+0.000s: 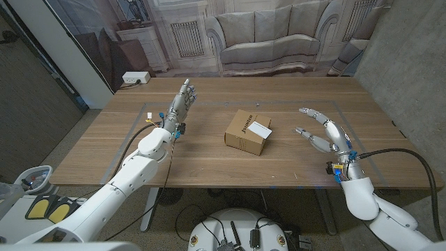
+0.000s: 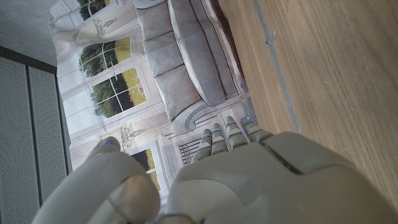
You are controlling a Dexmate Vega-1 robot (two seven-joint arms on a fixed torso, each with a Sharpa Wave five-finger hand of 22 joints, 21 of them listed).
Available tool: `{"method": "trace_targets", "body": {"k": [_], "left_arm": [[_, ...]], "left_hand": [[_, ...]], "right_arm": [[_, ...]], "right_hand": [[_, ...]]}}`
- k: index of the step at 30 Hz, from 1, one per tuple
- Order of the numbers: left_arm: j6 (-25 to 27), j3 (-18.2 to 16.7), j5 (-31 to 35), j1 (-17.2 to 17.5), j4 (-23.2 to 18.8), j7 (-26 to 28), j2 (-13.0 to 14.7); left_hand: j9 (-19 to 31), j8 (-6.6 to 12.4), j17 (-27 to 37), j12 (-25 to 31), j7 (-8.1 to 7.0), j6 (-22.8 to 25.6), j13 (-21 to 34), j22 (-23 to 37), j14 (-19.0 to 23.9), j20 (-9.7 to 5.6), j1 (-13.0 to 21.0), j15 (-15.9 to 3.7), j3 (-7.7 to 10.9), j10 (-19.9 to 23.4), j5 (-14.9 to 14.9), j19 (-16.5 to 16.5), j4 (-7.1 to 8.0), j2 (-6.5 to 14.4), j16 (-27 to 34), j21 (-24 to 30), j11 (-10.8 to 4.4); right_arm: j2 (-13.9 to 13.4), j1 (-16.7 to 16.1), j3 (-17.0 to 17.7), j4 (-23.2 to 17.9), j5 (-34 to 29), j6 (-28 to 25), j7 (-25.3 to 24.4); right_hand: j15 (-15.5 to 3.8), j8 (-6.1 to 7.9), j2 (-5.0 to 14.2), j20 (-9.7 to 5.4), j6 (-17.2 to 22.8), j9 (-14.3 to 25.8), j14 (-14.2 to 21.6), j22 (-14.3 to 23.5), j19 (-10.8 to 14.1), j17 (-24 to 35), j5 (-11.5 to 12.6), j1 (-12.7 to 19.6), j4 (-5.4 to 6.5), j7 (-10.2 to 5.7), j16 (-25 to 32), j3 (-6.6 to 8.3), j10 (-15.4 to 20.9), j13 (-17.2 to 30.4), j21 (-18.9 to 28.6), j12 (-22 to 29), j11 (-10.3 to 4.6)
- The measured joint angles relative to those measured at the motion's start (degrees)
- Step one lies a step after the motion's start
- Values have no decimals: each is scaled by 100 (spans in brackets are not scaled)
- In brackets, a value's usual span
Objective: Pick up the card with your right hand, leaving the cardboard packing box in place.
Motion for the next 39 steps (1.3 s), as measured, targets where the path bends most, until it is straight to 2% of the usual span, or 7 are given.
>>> {"method": "trace_targets", "body": {"k": [14,23,32,33,35,39], "left_arm": [[-3,-31,21,31,-106,31,47],[16,-34,36,34,-144,55,53],[31,-34,51,35,-145,69,53],[31,-34,52,30,-146,70,42],[32,-34,57,26,-145,76,37],[32,-30,65,18,-137,86,22]], "left_hand": [[0,0,0,0,0,0,0,0,0,0,1,0,0,0,0,0,0,1,0,0,0],[0,0,0,1,0,0,0,0,0,0,24,0,-23,0,0,0,24,24,0,0,0],[0,0,0,1,0,0,0,0,0,0,24,0,-39,0,0,0,7,24,0,0,0],[0,0,0,1,0,0,0,0,0,0,24,0,-39,0,0,0,7,24,0,0,0],[0,0,0,1,0,0,0,0,0,0,24,0,-39,0,0,0,7,23,0,0,0],[0,0,0,2,24,23,0,0,0,0,24,0,-39,0,0,0,7,23,0,0,0]], "right_arm": [[-278,59,-213,-50,-645,-305,-530],[-522,165,-466,-29,-1125,-632,-1060],[-769,235,-677,-31,-1226,-735,-1166],[-786,238,-690,-35,-1436,-1005,-1350],[-882,253,-762,-62,-1533,-1167,-1422],[-977,275,-841,-89,-1579,-1250,-1454]], "right_hand": [[14,38,0,11,205,-1,115,-1,72,-1,22,0,25,1,0,-10,127,0,0,0,-20],[1,71,0,-20,266,-1,143,-1,102,-1,22,0,66,0,0,-51,194,0,38,2,11],[0,86,0,2,320,-1,204,27,124,-1,43,-1,71,-7,0,-56,235,0,38,44,-10],[0,86,0,12,320,-1,204,27,133,-1,43,-1,88,-7,14,-73,235,0,38,45,-10],[2,86,0,12,320,-1,205,27,133,-1,43,-1,94,-7,27,-80,255,0,38,44,10],[24,86,0,10,320,-1,227,27,135,-2,43,-1,94,-7,27,-80,286,0,38,44,-21]]}}
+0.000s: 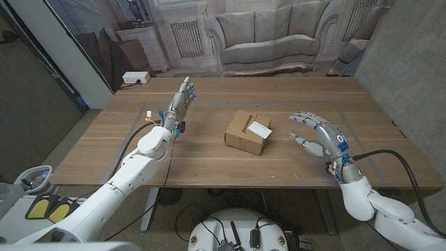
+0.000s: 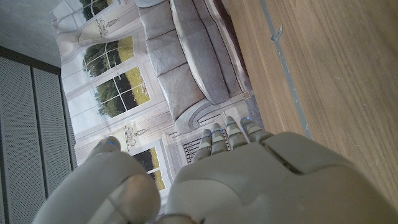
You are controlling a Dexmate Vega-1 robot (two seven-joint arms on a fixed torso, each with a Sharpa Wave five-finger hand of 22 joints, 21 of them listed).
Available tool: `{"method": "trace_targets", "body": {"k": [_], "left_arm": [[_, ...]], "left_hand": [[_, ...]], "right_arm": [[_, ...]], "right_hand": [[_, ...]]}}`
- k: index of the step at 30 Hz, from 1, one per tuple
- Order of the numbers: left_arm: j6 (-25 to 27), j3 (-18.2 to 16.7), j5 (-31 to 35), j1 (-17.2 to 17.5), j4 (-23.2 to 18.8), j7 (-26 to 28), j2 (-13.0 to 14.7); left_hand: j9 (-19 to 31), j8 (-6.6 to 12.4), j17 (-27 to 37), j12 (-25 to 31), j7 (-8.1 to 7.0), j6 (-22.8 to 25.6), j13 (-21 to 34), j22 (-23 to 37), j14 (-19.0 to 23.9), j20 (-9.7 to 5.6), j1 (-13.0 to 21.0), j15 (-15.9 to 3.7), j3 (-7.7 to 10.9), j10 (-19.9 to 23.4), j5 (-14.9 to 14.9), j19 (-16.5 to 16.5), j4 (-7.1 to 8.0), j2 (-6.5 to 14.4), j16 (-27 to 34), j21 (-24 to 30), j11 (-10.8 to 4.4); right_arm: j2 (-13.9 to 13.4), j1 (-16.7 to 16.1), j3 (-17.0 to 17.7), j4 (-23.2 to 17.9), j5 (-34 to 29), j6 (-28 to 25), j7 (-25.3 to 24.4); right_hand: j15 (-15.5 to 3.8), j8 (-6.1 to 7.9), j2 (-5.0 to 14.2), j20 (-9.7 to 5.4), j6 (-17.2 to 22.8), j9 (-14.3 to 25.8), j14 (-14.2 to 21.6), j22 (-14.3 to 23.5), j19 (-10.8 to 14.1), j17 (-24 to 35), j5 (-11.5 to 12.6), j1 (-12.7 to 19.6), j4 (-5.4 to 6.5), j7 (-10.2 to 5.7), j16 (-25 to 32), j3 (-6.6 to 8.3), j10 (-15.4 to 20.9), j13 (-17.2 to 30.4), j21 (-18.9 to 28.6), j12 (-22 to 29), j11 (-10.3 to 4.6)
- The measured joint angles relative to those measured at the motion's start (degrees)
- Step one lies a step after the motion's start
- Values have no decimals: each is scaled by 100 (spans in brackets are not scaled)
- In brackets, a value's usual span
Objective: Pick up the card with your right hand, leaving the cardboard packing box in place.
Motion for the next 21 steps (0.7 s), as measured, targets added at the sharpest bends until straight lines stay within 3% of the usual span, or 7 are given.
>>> {"method": "trace_targets", "body": {"k": [21], "left_arm": [[-12,-41,18,-10,-32,59,12]], "left_hand": [[0,-34,0,2,-3,19,0,0,0,0,23,0,-40,0,0,0,8,23,0,0,0]], "right_arm": [[-487,389,-647,-23,-212,-680,-154]], "right_hand": [[-14,0,27,-20,111,0,49,-1,20,29,0,-28,24,-14,0,-24,20,0,0,0,20]]}}
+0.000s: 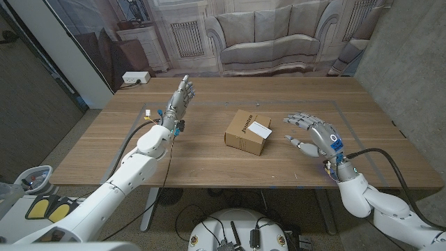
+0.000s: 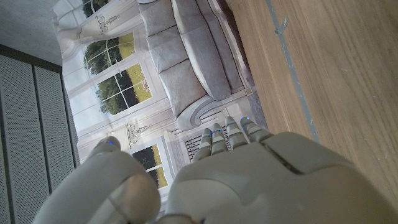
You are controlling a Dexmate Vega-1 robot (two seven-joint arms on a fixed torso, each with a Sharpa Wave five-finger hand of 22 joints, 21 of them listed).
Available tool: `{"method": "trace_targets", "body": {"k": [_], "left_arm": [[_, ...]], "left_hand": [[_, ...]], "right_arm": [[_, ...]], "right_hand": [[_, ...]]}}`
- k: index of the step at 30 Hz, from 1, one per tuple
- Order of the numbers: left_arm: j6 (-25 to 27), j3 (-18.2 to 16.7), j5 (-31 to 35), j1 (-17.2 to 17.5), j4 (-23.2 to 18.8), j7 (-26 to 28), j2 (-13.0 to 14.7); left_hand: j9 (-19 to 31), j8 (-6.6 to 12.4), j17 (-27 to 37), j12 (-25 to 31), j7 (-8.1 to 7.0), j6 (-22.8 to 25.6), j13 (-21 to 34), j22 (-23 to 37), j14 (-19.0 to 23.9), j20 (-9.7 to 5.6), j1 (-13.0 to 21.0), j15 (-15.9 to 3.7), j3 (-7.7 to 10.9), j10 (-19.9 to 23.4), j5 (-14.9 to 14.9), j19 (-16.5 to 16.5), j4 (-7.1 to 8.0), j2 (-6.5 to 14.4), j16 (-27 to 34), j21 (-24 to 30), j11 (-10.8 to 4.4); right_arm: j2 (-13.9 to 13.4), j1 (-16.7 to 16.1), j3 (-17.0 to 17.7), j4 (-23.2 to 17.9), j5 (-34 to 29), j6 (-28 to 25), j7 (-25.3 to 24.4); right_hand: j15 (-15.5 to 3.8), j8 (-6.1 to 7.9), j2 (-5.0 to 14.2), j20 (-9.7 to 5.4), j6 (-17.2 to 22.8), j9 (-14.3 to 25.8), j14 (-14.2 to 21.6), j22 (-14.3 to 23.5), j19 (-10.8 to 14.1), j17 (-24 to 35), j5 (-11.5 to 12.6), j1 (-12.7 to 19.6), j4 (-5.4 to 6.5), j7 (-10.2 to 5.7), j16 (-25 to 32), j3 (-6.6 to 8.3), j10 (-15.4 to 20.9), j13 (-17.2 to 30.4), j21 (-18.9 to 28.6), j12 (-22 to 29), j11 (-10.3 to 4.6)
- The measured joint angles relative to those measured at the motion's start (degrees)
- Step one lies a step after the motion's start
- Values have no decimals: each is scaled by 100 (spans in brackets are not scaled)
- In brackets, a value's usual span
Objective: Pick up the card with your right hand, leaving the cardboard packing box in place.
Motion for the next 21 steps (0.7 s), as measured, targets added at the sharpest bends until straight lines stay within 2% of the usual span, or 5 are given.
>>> {"method": "trace_targets", "body": {"k": [21], "left_arm": [[-25,-43,-25,83,-23,21,8]], "left_hand": [[0,1,0,0,0,-1,0,0,0,0,0,0,-24,0,0,0,-24,-1,0,0,0]], "right_arm": [[-279,268,-383,-44,19,-263,186]], "right_hand": [[0,0,4,0,101,0,0,-1,-1,-1,21,-4,23,22,-1,-24,0,0,0,0,0]]}}
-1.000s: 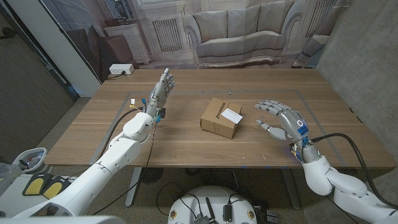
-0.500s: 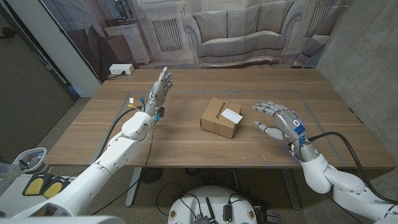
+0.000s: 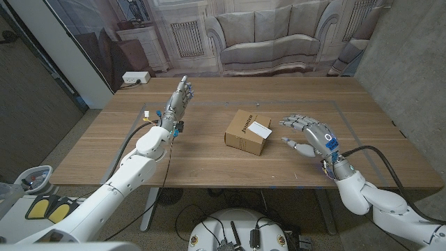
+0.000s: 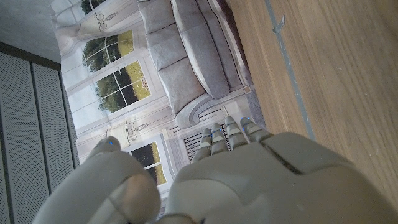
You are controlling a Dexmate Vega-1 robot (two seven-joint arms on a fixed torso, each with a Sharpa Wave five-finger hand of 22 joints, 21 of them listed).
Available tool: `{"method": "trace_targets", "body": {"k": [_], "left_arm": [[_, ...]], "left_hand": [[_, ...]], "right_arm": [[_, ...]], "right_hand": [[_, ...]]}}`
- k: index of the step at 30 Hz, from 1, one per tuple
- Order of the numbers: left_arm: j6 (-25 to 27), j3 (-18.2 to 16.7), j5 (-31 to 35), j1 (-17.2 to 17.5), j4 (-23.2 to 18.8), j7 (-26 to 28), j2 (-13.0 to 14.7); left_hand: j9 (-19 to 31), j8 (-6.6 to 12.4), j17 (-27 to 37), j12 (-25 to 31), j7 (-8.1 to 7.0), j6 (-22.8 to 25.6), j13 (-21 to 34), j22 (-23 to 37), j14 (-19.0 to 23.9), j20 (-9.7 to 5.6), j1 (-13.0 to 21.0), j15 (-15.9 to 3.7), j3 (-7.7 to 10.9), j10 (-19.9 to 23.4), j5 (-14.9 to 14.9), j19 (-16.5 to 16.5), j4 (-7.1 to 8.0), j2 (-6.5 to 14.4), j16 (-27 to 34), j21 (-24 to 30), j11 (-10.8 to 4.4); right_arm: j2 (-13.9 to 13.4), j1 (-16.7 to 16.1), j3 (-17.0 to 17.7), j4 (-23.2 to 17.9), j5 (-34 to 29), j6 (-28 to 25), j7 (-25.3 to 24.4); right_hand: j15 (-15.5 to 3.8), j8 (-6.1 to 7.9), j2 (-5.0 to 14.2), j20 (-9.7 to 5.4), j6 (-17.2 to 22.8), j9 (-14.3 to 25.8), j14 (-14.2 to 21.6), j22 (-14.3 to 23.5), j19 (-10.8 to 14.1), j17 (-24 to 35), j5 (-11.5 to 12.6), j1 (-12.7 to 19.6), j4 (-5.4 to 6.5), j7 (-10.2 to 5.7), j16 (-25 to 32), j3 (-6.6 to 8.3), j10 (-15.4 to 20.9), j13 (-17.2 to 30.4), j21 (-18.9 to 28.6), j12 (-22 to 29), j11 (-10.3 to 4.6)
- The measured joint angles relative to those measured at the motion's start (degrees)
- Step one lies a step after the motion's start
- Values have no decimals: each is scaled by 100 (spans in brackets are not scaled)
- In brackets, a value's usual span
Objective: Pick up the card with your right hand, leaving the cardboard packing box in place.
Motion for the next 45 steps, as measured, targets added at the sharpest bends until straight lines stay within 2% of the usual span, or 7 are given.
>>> {"method": "trace_targets", "body": {"k": [24,45], "left_arm": [[85,-32,38,118,-253,135,75],[55,-91,45,270,-361,181,112]], "left_hand": [[0,0,0,0,0,0,0,0,0,0,22,0,0,32,0,0,0,22,0,0,-32],[0,1,0,0,0,0,0,0,0,0,22,0,-48,31,0,0,0,22,0,0,-31]], "right_arm": [[-49,439,-466,289,-222,-94,-27],[74,871,-902,601,-439,-219,-122]], "right_hand": [[1,36,31,0,112,0,62,-1,41,-1,24,-31,24,-31,0,-24,31,0,0,0,-31],[-22,36,30,0,175,0,84,-1,40,-1,67,-30,24,-30,0,-24,30,0,0,-35,-31]]}}
